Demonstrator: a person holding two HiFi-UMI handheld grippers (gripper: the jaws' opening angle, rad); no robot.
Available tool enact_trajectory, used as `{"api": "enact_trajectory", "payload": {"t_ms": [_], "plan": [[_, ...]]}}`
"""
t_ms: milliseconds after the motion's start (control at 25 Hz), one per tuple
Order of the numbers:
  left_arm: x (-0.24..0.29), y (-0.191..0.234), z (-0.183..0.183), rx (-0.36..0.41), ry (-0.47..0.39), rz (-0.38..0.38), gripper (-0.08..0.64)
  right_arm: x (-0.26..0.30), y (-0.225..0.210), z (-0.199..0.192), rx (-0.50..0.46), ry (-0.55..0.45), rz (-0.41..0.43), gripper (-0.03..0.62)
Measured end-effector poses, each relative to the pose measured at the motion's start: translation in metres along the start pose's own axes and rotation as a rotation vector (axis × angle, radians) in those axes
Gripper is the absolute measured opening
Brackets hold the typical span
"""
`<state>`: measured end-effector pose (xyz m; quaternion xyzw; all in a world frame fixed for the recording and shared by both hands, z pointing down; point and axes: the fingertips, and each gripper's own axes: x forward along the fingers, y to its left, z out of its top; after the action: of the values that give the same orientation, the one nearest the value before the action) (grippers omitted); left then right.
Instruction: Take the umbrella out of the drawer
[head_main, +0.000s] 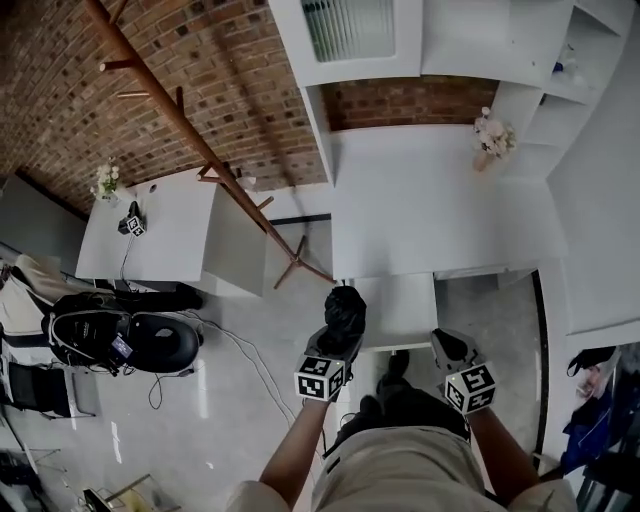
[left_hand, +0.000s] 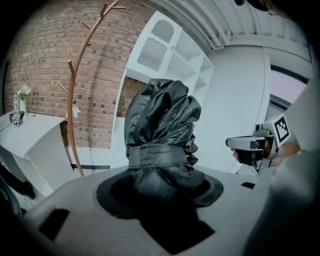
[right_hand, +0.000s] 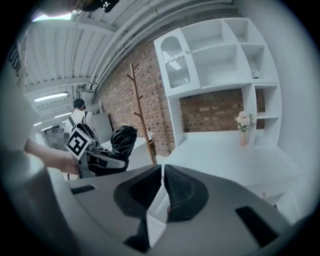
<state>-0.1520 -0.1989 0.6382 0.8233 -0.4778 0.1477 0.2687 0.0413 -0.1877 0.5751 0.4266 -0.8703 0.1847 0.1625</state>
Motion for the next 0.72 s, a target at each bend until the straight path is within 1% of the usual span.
{"api": "enact_trajectory", "payload": {"t_ms": [320, 560, 720], "plan": [[-0.057, -0.023, 0.001, 0.003, -0.068, -0.015, 0.261, -0.043, 0.030, 0.006, -0.032, -0.054, -0.025, 0.035], [-0.092, -0.037, 0.002, 0.007, -0.103, -0.033, 0.261, -0.081, 0.044, 0.013, -0.048, -0.094, -0.062, 0.035], [-0.109, -0.048, 0.004, -0.001, -0.122, -0.054, 0.261, -0.108, 0.050, 0.007, -0.048, -0.098, -0.094, 0.035]]}}
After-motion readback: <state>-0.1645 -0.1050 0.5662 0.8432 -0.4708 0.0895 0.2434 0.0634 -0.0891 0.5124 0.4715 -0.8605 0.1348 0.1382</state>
